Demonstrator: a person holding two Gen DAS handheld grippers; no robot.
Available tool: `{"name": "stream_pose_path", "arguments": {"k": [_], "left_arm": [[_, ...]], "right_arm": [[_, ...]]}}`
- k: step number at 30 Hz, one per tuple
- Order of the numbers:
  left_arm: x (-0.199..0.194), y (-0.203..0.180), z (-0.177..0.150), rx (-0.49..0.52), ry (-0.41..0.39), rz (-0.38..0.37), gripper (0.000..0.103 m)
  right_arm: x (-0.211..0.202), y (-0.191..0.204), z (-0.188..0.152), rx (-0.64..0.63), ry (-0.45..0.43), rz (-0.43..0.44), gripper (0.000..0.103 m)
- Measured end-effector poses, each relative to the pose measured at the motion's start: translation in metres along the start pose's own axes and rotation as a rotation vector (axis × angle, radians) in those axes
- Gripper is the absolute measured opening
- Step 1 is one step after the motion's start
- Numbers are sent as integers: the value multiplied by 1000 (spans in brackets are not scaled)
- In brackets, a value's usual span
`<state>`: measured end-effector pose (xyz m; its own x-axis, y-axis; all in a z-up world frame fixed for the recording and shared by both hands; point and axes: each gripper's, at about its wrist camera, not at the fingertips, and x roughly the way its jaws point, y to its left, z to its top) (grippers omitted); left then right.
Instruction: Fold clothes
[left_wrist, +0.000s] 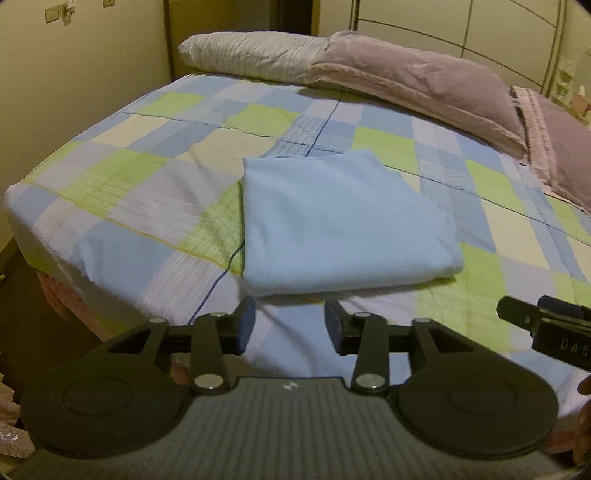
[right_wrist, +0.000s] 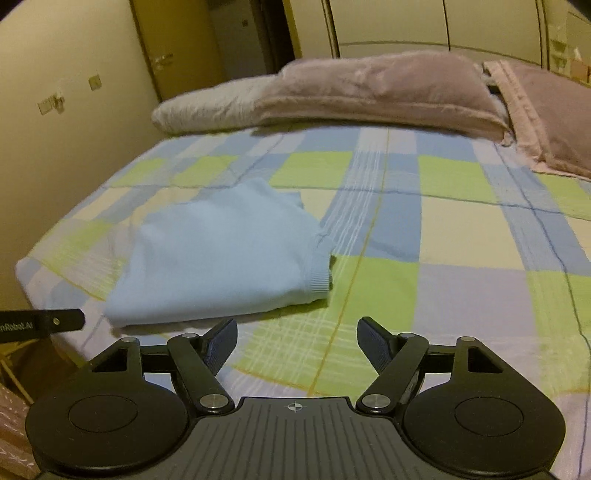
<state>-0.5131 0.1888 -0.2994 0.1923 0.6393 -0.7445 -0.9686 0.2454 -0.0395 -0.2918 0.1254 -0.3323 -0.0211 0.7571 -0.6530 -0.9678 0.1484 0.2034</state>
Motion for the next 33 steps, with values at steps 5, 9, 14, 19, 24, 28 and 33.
{"name": "stream_pose_path", "arguments": {"k": [5,9,14,19,24,28,33], "left_arm": [[-37,23,-19,-32,-48,-77,44],[-60,38,-35,-32,-74,-73,46],[-75,54,-47,-62,-85,-86,47],[-73,72,-52,-124,-75,-142,47],[-48,102,-53,-291,-32,-269,47],[-20,122,-54,-422,5,-350,46],[21,133,-45,-523,54,-423,46]], "right_arm": [[-37,14,-10,0,-47,3,75],[-58,21,-22,6,-55,-5,75],[-71,33,-35,-17,-40,-4,75],[-71,40,-39,-30,-26,7,75],[-53,30,-37,50,6,43,75],[-29,10,-36,177,51,83,75],[5,-32,-34,446,88,170,75]]}}
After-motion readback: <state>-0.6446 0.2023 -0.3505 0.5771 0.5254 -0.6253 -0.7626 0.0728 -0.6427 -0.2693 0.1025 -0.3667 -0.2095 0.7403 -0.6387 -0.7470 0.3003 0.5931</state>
